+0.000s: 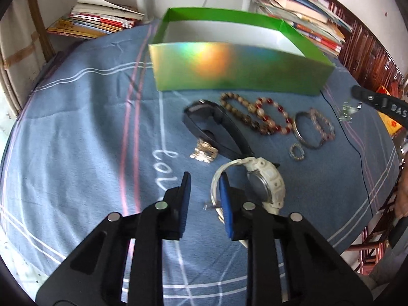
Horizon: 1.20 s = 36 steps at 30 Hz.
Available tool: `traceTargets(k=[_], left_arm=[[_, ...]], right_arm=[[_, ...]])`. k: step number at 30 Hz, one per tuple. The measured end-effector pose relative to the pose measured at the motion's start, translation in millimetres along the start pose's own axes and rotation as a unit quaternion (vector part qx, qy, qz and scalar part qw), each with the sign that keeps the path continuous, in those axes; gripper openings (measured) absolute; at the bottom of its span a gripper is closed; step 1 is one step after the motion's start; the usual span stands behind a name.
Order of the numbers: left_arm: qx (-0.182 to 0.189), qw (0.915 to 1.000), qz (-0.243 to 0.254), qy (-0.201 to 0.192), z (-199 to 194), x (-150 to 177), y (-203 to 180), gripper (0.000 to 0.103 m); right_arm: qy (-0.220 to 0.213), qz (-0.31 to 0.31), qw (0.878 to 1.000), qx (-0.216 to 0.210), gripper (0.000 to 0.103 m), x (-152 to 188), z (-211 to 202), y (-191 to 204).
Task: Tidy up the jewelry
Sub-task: 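Grasp the white watch with the left gripper while the right gripper grasps the black watch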
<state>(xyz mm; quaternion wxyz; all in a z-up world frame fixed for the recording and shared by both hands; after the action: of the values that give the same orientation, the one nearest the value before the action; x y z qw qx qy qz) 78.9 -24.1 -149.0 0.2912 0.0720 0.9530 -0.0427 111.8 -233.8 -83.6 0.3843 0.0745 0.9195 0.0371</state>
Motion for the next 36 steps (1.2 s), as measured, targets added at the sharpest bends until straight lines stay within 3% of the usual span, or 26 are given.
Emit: traceTargets(k=[6, 9, 12, 18, 22, 27, 29, 30, 36], left_arm=[[0.010, 0.9999, -0.010, -0.002, -1, -1, 6, 0.023], [0.003, 0.9999, -0.010, 0.000, 2, 0, 10, 0.036], [0.002, 0.9999, -0.011, 0.007, 7, 4, 11, 0.040], [0.002, 0.9997, -0.002, 0.024, 16, 8, 5, 0.041], [0.000, 0.9995, -0.005, 0.030, 18, 12, 8, 0.043], [-0.003, 0.9994, -0.014, 0.031, 14, 17, 15, 0.048], [-0.003, 0.9994, -0.013, 0.032, 13, 18, 16, 0.048], [-0.003, 0.9994, -0.012, 0.031, 12, 18, 16, 0.048], [0.014, 0.9994, -0.008, 0.030, 14, 17, 11, 0.048]], right_arm=[[0.017, 0.015, 1.000, 0.014, 0.008, 9, 8, -16], [0.034, 0.020, 0.999, 0.022, 0.009, 19, 16, -19], [0.036, 0.017, 0.999, 0.028, 0.022, 23, 18, -17], [0.063, -0.030, 0.996, -0.064, 0.023, 33, 25, 51], [0.097, -0.070, 0.983, -0.141, 0.023, 44, 36, 113], [0.121, -0.108, 0.971, -0.174, 0.023, 56, 51, 164], [0.133, -0.120, 0.969, -0.168, 0.020, 61, 61, 172], [0.137, -0.126, 0.969, -0.163, 0.005, 64, 65, 174], [0.102, -0.094, 0.979, -0.152, 0.002, 48, 51, 144]])
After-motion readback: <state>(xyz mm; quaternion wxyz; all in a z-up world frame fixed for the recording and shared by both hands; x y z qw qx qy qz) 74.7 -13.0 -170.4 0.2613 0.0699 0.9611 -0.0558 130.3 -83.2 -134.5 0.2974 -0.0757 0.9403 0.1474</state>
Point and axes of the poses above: each gripper's, at about its wrist camera, not at the fingertips, and z roughly the way its jaws point, y to its left, x to its underside, the point moved 10 cm from there along z, roughly the way its jaws point, and after that the axes turned 3 degrees about -y, right-handed, at the moved point
